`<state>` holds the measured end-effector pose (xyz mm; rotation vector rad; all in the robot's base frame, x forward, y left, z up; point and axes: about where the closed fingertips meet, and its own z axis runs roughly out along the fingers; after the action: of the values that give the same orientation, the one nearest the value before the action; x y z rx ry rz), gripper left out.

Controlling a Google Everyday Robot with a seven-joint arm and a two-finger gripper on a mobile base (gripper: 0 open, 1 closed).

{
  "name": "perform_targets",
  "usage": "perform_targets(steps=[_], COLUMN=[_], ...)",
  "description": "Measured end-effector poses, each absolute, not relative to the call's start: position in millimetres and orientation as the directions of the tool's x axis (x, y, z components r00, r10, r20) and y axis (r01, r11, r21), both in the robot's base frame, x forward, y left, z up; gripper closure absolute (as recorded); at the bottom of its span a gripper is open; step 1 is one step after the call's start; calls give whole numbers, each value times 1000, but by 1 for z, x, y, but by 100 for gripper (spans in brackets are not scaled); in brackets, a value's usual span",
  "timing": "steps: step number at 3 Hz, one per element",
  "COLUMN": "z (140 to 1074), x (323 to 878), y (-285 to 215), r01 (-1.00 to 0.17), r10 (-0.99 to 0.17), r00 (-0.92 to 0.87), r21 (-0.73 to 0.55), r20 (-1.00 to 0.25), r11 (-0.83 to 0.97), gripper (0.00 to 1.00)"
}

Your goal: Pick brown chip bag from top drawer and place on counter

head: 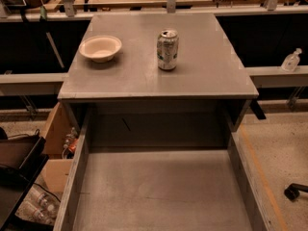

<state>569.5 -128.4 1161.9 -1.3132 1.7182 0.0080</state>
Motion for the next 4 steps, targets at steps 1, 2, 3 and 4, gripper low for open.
perform_targets(steps=[1,2,3,4], z=[1158,1139,1124,1137], x=[613,668,709,714], y=[-169,-212,-242,-245], r01=[-717,-670,-616,-596], r10=[-743,-714,-666,-661], r00=[-63,-158,-201,-177], r21=[-487,-457,-436,-455], r20=[-666,-682,-719,-729], r11=[498,585,656,662], gripper=[100,100,100,100])
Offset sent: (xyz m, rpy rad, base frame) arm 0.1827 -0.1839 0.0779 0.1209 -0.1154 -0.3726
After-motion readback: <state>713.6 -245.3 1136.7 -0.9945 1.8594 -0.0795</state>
